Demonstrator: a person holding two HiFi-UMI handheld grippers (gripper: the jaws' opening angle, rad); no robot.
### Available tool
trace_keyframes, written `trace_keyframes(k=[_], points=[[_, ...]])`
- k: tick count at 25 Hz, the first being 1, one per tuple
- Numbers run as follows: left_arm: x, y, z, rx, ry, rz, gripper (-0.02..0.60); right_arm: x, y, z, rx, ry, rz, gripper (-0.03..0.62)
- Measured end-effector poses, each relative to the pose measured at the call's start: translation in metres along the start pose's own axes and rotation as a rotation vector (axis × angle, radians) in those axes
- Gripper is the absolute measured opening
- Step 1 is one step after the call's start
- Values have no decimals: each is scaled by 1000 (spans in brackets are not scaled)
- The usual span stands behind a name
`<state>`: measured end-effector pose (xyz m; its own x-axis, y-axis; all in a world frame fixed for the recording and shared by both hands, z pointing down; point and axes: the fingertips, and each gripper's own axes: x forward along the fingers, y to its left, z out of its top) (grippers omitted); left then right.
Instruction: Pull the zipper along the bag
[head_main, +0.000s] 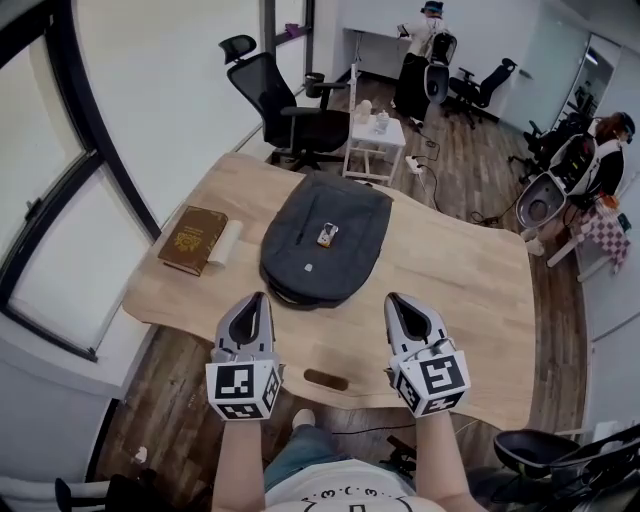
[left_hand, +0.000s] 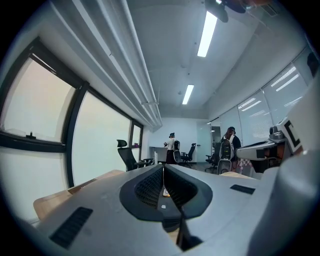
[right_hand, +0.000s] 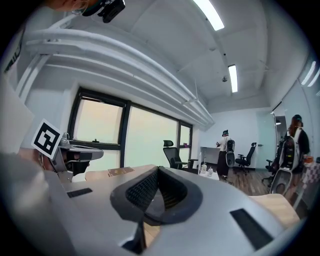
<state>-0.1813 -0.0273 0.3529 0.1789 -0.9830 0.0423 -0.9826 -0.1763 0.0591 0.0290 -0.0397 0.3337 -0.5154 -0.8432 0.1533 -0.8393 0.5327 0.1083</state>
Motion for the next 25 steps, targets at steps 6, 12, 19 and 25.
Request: trace_keyframes(k=[6,12,19,25], points=[[44,28,-3,-19,24,-43,18,38,-6,-2,8,38,-45,53],[72,23,-17,-49,59,-72,18,51,-20,-18,4,96,-56,53],[101,-6,-34,-40,109,-70,18,62,-66,-41,38,133,-46,54],[129,-42,-66,20,225,-180,26,79,-112,-59,70,156,-27,53]])
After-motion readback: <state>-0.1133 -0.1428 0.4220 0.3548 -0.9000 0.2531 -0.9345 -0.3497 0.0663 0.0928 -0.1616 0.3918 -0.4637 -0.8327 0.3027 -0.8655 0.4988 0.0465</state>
